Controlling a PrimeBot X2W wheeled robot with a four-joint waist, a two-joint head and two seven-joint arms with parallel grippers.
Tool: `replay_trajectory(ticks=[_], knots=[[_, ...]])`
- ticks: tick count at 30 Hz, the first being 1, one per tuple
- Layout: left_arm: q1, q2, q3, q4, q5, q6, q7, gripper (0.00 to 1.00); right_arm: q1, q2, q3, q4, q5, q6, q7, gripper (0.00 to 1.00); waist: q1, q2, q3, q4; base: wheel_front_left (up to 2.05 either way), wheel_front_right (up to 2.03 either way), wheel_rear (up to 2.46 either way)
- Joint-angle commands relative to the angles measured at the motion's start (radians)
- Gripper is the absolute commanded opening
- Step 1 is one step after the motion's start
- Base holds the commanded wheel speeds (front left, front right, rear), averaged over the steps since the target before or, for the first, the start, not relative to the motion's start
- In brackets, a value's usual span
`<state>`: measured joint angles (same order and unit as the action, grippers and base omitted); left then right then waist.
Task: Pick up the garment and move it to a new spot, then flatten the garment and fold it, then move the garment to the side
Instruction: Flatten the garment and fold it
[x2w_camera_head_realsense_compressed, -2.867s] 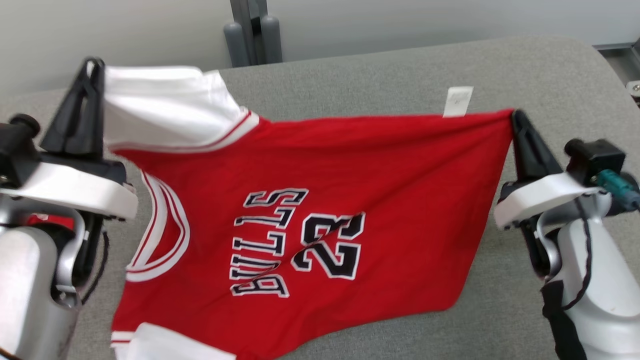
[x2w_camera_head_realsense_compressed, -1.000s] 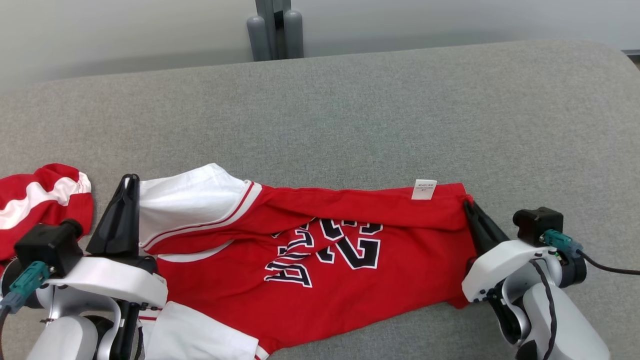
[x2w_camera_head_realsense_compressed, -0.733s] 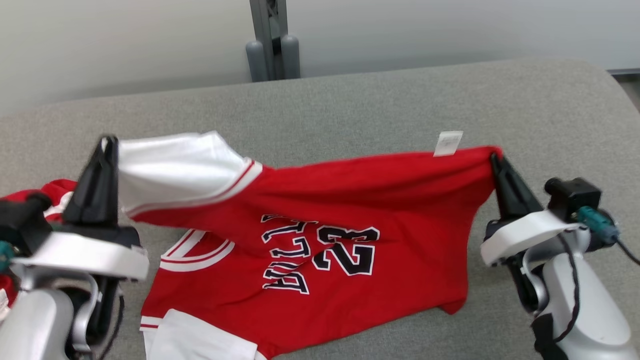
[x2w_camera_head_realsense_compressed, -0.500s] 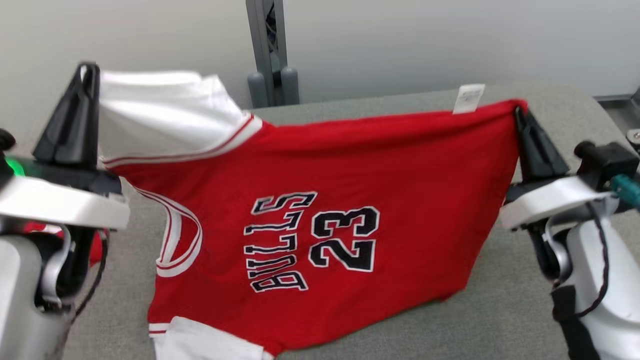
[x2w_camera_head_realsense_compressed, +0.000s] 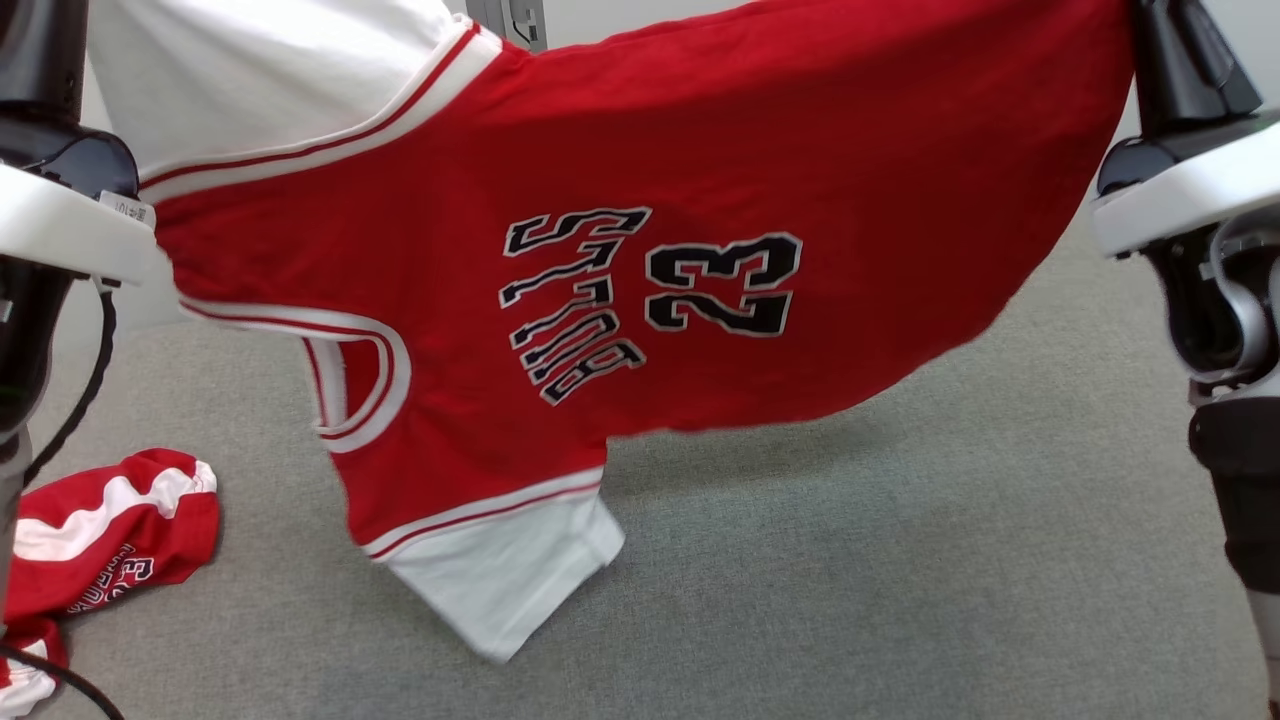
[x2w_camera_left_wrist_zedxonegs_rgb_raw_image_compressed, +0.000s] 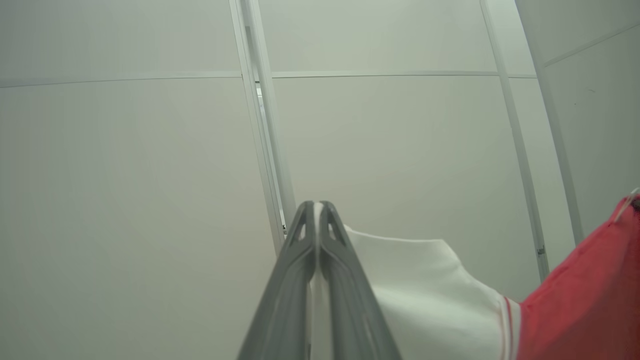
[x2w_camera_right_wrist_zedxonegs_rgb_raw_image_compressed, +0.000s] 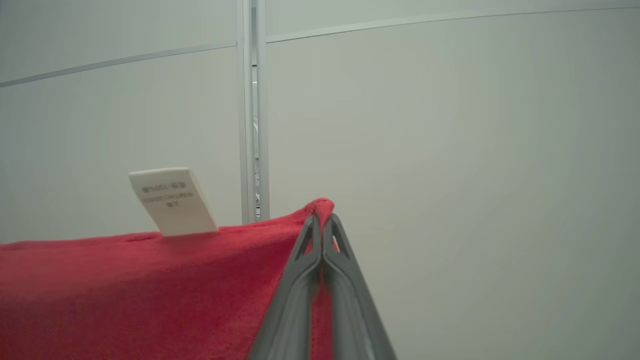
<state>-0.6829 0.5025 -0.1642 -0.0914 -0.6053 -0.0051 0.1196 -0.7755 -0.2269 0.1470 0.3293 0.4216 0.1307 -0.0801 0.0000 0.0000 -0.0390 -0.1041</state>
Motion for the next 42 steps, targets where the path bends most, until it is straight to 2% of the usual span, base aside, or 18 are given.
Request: replay_trajectory(ticks=[1, 8, 15, 20, 26, 27, 33, 35, 37, 42], knots=[[-0.024, 0.009, -0.004, 0.014, 0.009, -0.007, 0.005, 0.0, -0.021, -0.014, 0.002, 0.008, 0.013, 0.0, 0.012, 0.0, 0.0, 0.0, -0.003, 0.004, 0.0, 0.0, 0.0], [-0.099, 0.003, -0.021, 0.071, 0.014, -0.026, 0.003, 0.0, -0.059, -0.04, 0.016, 0.045, 0.041, 0.0, 0.038, 0.0, 0.0, 0.0, 0.001, 0.017, 0.0, 0.0, 0.0], [-0.187, -0.001, -0.067, 0.179, 0.055, -0.058, -0.032, 0.0, -0.119, -0.016, 0.052, 0.153, 0.051, 0.0, 0.04, 0.0, 0.0, 0.0, 0.063, 0.016, 0.0, 0.0, 0.0], [-0.37, -0.027, -0.12, 0.341, 0.161, -0.066, -0.123, 0.0, -0.263, 0.015, 0.05, 0.301, 0.025, 0.0, -0.022, 0.0, 0.0, 0.0, 0.193, 0.028, 0.0, 0.0, 0.0], [-0.681, -0.071, -0.183, 0.568, 0.302, -0.061, -0.28, 0.0, -0.516, 0.051, 0.039, 0.481, -0.038, 0.0, -0.132, 0.0, 0.0, 0.0, 0.414, 0.05, 0.0, 0.0, 0.0], [-0.681, -0.071, -0.183, 0.568, 0.302, -0.061, -0.28, 0.0, -0.516, 0.051, 0.039, 0.481, -0.038, 0.0, -0.132, 0.0, 0.0, 0.0, 0.414, 0.05, 0.0, 0.0, 0.0], [-0.978, -0.097, -0.215, 0.759, 0.416, -0.038, -0.376, 0.0, -0.755, 0.085, -0.002, 0.599, -0.122, 0.0, -0.184, 0.0, 0.0, 0.0, 0.595, 0.032, 0.0, 0.0, 0.0], [-1.059, -0.101, -0.217, 0.764, 0.442, -0.039, -0.383, 0.0, -0.81, 0.105, -0.026, 0.573, -0.148, 0.0, -0.188, 0.0, 0.0, 0.0, 0.636, 0.021, 0.0, 0.0, 0.0], [-1.106, -0.111, -0.195, 0.699, 0.447, -0.052, -0.384, 0.0, -0.839, 0.117, -0.045, 0.539, -0.176, 0.0, -0.186, 0.0, 0.0, 0.0, 0.67, 0.016, 0.0, 0.0, 0.0], [-1.071, -0.137, -0.192, 0.525, 0.479, -0.092, -0.384, 0.0, -0.865, 0.1, -0.055, 0.473, -0.258, 0.0, -0.185, 0.0, 0.0, 0.0, 0.749, 0.051, 0.0, 0.0, 0.0]])
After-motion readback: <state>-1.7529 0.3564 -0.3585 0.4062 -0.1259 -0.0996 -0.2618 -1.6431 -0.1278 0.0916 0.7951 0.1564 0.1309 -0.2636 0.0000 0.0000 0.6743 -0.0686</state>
